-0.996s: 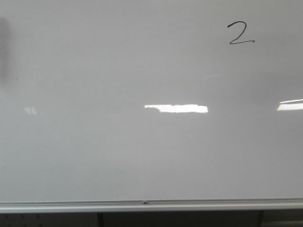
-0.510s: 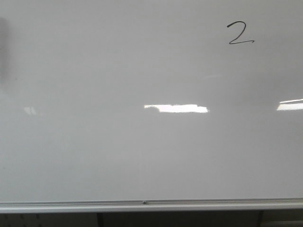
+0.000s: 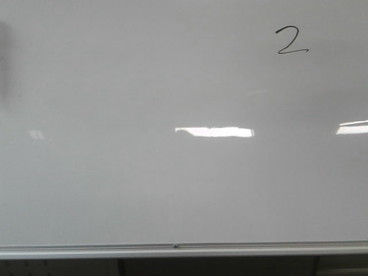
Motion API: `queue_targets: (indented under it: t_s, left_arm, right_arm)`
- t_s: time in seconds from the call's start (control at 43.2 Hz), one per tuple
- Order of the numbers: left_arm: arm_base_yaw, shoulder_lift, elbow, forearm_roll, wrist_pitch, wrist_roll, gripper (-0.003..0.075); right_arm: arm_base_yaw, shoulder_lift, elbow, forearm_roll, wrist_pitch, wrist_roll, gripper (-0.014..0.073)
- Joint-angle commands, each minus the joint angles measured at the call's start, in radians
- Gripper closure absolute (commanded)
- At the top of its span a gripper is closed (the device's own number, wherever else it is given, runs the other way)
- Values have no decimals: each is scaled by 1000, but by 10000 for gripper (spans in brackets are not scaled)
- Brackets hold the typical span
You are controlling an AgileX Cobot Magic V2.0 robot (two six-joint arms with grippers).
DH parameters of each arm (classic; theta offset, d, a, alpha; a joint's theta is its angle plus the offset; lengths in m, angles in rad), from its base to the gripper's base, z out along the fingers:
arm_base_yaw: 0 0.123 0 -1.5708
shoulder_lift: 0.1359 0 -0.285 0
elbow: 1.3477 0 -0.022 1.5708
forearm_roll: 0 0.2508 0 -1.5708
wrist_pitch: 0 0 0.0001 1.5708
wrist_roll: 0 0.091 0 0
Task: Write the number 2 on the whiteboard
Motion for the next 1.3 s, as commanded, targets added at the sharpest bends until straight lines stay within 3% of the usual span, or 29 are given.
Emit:
queue_targets:
  t_s: [0.0, 0.973, 1.089, 1.274]
  left_arm:
    - [3, 2, -31, -19, -74, -8, 724]
    - [3, -57, 1, -4, -128, -53, 741]
    - [3, -130, 121, 21, -241, -53, 741]
    - [3, -307, 440, 23, -559, -53, 741]
  right_arm:
    - [4, 6, -19, 7, -73, 3, 655]
    - [4, 6, -19, 7, -76, 2, 659]
    - [4, 6, -19, 7, -76, 2, 659]
    - [4, 6, -19, 7, -76, 2, 659]
